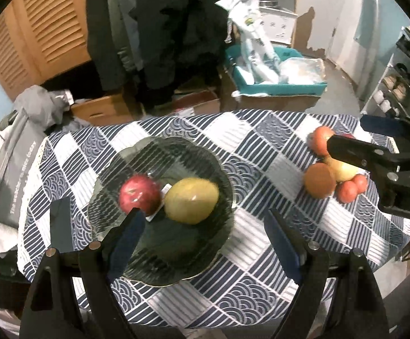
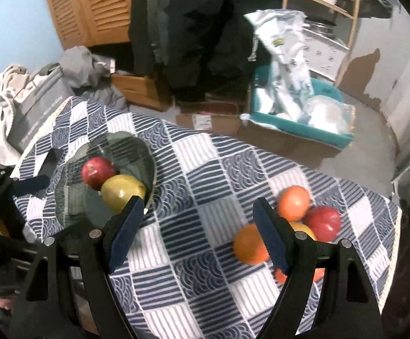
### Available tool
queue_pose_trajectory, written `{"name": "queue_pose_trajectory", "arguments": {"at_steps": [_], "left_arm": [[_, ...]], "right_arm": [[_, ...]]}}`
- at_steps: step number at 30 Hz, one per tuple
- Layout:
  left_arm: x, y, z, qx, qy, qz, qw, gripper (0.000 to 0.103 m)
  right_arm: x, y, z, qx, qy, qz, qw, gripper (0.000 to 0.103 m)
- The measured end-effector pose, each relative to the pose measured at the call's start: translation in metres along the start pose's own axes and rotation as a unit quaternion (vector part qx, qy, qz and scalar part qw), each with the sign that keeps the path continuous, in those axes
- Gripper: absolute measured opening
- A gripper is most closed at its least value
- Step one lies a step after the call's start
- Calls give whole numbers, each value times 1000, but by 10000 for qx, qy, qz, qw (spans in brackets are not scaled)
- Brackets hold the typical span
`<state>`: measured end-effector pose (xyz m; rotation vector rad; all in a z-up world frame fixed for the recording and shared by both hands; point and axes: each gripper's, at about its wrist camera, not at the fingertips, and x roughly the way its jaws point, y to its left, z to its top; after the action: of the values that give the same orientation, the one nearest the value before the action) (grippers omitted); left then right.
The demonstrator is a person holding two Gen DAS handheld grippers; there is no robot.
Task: Organize fruits
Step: 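Move both open tools back toward the remaining fruit cluster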
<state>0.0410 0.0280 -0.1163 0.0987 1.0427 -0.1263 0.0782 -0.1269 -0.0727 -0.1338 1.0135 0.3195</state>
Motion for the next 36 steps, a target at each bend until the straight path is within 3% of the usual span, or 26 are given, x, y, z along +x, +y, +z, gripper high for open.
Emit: {"name": "queue_pose_trajectory", "arguments": {"at_steps": [20, 36], "left_arm": [[-8, -75, 13, 583, -68, -406, 9975, 87], [3, -127, 19, 1000, 38, -535, 9935, 87]], "right_arm": [[-47, -85, -44, 571, -115, -621, 9964, 80], [-59, -144, -80, 915, -16, -1062, 9901, 80]]}}
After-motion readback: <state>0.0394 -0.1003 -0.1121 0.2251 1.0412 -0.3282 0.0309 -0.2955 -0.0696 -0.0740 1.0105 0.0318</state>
